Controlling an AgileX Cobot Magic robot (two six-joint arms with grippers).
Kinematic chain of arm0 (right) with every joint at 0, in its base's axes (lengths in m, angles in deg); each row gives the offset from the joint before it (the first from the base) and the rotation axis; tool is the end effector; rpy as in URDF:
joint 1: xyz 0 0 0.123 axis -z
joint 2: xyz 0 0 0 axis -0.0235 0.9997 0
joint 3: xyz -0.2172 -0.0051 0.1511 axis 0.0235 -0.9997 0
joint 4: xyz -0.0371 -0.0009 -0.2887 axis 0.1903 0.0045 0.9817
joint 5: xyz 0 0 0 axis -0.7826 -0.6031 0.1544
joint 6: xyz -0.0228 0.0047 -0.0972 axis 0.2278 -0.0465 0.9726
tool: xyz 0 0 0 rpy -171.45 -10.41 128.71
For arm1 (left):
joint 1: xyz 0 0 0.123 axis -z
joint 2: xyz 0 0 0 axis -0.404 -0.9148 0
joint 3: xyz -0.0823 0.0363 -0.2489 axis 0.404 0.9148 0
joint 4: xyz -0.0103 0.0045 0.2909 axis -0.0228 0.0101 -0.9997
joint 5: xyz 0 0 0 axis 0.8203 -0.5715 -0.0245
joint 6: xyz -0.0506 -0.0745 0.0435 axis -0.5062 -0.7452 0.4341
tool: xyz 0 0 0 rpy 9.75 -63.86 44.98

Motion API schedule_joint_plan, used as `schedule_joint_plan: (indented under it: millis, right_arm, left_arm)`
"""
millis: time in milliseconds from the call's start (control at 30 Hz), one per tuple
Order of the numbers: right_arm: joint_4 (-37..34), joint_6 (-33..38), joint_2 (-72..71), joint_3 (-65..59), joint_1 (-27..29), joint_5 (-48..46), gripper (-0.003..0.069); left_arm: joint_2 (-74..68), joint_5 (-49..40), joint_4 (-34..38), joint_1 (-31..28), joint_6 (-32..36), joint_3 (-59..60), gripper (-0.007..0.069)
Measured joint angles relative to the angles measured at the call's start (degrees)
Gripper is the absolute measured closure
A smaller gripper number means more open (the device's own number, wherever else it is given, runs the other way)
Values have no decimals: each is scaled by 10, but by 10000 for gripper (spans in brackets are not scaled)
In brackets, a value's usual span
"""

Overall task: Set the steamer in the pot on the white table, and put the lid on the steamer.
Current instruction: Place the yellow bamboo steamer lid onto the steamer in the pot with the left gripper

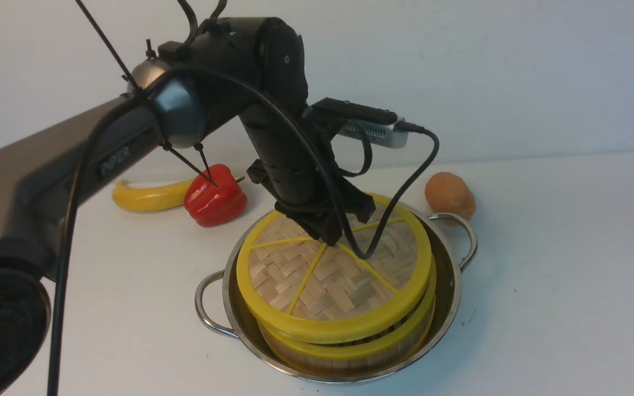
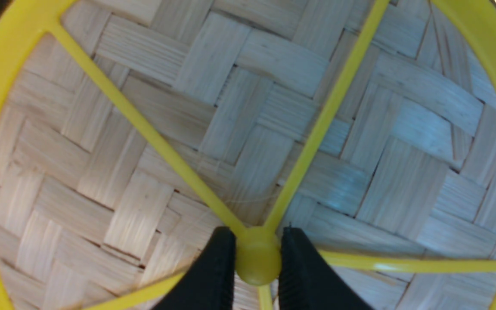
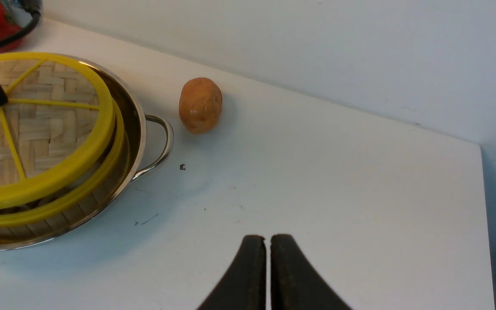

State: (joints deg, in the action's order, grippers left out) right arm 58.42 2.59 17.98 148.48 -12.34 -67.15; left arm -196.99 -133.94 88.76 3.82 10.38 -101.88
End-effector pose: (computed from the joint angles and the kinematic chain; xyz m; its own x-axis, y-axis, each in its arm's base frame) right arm 0.1557 0.0308 0.4273 -0.6147 -0.2683 -0.7417 -0.2583 0.9570 -0.1320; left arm 0.4123 -0.2341 0.2244 -0.8245 0.5042 -0.2570 0.5476 0.8253 -0.1380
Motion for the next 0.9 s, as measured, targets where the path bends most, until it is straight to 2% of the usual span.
schedule_joint_plan:
  millis: [900]
  right_arm:
    - [0, 0, 0, 0, 0, 0, 610]
  left_arm:
    - [-16, 2, 13, 0, 3, -1, 506]
